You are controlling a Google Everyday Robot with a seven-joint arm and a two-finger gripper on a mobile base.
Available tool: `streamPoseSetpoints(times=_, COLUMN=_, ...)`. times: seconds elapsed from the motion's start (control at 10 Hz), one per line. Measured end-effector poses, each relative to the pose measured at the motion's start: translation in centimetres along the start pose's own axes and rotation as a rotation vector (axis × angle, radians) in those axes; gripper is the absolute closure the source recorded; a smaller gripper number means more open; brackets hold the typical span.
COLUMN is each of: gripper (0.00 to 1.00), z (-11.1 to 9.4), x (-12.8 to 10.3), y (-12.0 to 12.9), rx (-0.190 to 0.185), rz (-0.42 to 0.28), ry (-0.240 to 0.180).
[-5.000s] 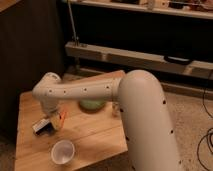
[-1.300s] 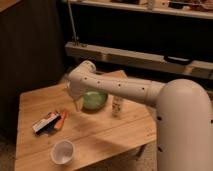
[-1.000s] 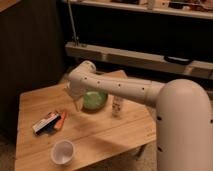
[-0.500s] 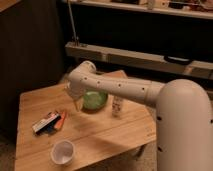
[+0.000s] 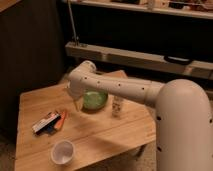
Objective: Place the pepper in the ceramic bowl
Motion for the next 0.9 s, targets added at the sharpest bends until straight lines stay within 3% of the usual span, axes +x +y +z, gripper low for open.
streamPoseSetpoints(times=0.4, gripper=0.2, z=0.0, x=-0.2, y=0.1, rx=-0.01, rz=0.012, ry=0.004)
streamPoseSetpoints(times=0.7, gripper=0.2, z=0.4, x=-0.2, y=0.9, rx=-0.102, rz=0.226, ry=-0.074)
streamPoseSetpoints(times=0.9, gripper=0.2, z=0.6, x=-0.3, y=1.6, rx=-0.179, rz=0.45, ry=-0.136)
